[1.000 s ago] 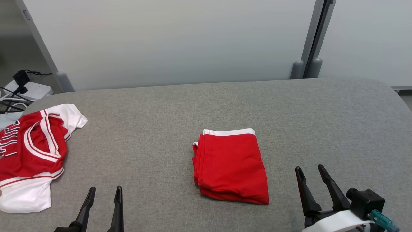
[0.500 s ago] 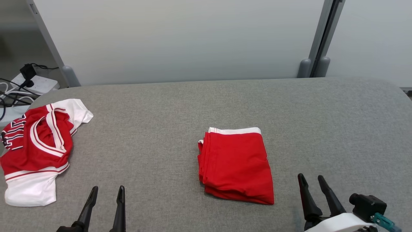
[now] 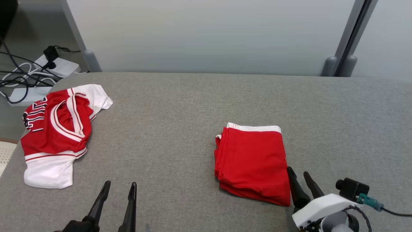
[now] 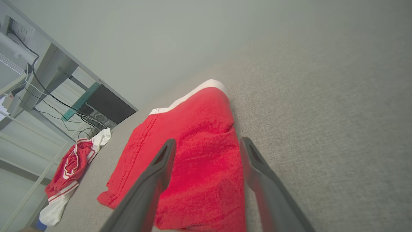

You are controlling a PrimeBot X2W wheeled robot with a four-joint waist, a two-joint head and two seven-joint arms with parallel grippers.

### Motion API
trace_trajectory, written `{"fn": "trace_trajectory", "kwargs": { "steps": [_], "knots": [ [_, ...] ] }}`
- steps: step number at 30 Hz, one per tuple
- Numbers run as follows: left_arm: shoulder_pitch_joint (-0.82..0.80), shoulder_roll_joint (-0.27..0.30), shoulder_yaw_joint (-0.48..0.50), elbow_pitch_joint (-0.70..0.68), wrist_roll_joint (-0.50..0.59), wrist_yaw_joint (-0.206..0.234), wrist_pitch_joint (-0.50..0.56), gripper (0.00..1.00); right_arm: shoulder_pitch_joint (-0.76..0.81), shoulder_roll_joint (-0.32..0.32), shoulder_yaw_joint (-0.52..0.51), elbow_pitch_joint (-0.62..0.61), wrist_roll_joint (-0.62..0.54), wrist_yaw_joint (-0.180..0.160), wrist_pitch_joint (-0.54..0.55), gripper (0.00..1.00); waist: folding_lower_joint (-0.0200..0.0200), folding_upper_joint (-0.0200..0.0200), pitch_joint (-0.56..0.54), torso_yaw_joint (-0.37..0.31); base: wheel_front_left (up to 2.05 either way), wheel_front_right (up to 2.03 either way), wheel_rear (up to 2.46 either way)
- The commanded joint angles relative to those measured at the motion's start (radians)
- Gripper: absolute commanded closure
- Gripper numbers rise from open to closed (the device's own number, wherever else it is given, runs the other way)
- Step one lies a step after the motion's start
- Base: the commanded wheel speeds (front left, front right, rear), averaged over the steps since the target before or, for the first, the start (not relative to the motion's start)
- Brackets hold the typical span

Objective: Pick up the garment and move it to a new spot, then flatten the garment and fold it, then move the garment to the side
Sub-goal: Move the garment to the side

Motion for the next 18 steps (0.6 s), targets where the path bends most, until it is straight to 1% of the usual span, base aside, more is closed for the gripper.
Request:
{"fn": "trace_trajectory", "kwargs": {
  "steps": [1,6,9,12,15,16,17,18],
  "knots": [
    [-0.063,0.003,0.022,-0.019,0.005,-0.006,-0.006,0.0,-0.068,-0.013,0.042,0.023,0.03,0.0,-0.013,0.0,0.0,0.0,0.008,0.014,0.0,0.0,0.0],
    [-0.078,0.003,0.015,-0.017,0.004,-0.011,-0.006,0.0,-0.168,-0.047,0.103,0.153,0.095,0.0,-0.007,0.0,0.0,0.0,0.032,0.036,0.0,0.0,0.0],
    [-0.09,0.003,0.005,-0.018,-0.001,-0.012,-0.006,0.0,-0.22,-0.068,0.133,0.207,0.129,0.0,-0.006,0.0,0.0,0.0,0.055,0.049,0.0,0.0,0.0],
    [-0.104,0.003,-0.008,-0.015,-0.007,-0.01,-0.006,0.0,-0.263,-0.082,0.162,0.245,0.164,0.0,-0.004,0.0,0.0,0.0,0.08,0.062,0.0,0.0,0.0],
    [-0.114,0.003,-0.018,-0.013,-0.01,-0.01,-0.006,0.0,-0.283,-0.09,0.183,0.257,0.195,0.0,0.002,0.0,0.0,0.0,0.095,0.074,0.0,0.0,0.0],
    [-0.125,0.003,-0.028,-0.011,-0.013,-0.01,-0.006,0.0,-0.295,-0.097,0.2,0.264,0.236,0.0,0.019,0.0,0.0,0.0,0.108,0.087,0.0,0.0,0.0],
    [-0.125,0.003,-0.028,-0.011,-0.013,-0.01,-0.006,0.0,-0.295,-0.097,0.2,0.264,0.236,0.0,0.019,0.0,0.0,0.0,0.108,0.087,0.0,0.0,0.0],
    [-0.133,0.003,-0.037,-0.009,-0.018,-0.01,-0.006,0.0,-0.305,-0.111,0.219,0.272,0.264,0.0,0.03,0.0,0.0,0.0,0.118,0.1,0.0,0.0,0.0]
  ]
}}
